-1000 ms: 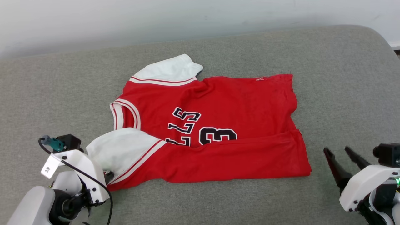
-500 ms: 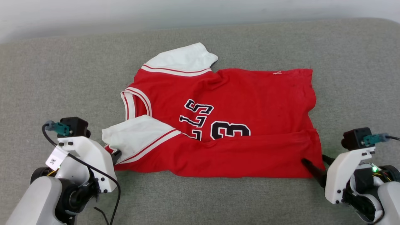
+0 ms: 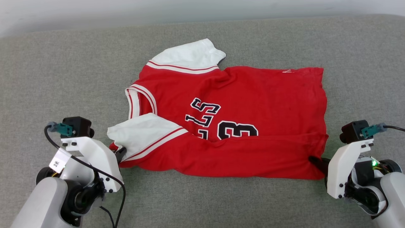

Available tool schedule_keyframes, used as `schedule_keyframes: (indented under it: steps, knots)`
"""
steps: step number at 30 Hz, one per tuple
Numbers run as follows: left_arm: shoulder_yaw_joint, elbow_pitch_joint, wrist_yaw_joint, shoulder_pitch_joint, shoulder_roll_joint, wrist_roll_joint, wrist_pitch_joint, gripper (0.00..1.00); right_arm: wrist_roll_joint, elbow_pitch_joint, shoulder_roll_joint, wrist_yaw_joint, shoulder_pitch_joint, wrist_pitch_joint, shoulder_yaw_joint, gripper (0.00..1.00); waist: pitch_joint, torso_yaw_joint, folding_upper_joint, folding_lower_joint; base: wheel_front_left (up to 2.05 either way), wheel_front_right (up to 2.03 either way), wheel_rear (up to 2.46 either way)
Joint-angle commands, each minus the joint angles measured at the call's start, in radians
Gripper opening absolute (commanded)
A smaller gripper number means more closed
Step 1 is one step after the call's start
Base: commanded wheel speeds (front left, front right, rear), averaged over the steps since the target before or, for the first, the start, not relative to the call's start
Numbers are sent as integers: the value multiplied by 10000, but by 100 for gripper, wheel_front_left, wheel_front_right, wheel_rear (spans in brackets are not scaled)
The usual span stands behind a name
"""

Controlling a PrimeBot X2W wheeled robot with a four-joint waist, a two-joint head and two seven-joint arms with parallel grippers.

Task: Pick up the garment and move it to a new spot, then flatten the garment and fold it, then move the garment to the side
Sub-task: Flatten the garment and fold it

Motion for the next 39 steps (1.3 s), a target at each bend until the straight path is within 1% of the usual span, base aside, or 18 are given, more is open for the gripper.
schedule_keyframes:
  steps: [1, 6, 11, 16, 17, 23, 28, 32, 35, 38, 39]
  knots:
    - [38, 48, -63, 63, -64, -50, -129, 0, -2, 74, 78, -4, 43, -41, 170, 0, -103, -5, 0, 0, 0, 0, 0]
    - [92, 141, -221, 234, -106, -171, -385, 0, -204, -535, -173, -4, -97, -653, 26, 0, -519, -13, 0, 0, 0, 0, 0]
    - [184, 263, -249, 681, -157, -282, -673, 0, -295, -687, -86, -4, 335, -779, -4, 0, -1255, -17, 0, 0, 0, 0, 0]
    - [333, 156, -70, 1579, -112, -442, -864, 0, -360, -793, -37, -4, 868, -791, -55, 0, -2054, -24, 0, 0, 0, 0, 0]
    - [333, 156, -70, 1579, -112, -442, -864, 0, -360, -793, -37, -4, 868, -791, -55, 0, -2054, -24, 0, 0, 0, 0, 0]
    - [547, -161, 288, 2941, -71, -658, -981, 0, -277, -1040, 5, -4, 1877, -820, -337, 0, -2740, 75, 0, 0, 0, 0, 0]
    - [742, -451, 531, 3817, 8, -858, -997, 0, -379, -1309, 74, -6, 2764, -779, -703, 0, -2909, 154, 0, 0, 0, 0, 0]
    - [732, -438, 600, 4305, -132, -1034, -969, 0, -424, -1351, 295, -6, 3484, -699, -1094, 0, -2965, 185, 0, 0, 0, 0, 0]
    - [675, -254, 520, 4439, -340, -1122, -1141, 0, -564, -1320, 545, -6, 3860, -833, -1277, 0, -2926, 170, 0, 0, 0, 0, 0]
    - [617, 5, 345, 4265, -523, -1131, -1391, 0, -701, -1218, 773, -4, 4028, -1126, -1377, 0, -2840, 142, 0, 0, 0, 0, 0]
    - [568, 108, 279, 4155, -573, -1065, -1484, 0, -748, -1179, 845, -4, 4026, -1291, -1384, 25, -2806, 138, 0, 0, 0, 0, 0]
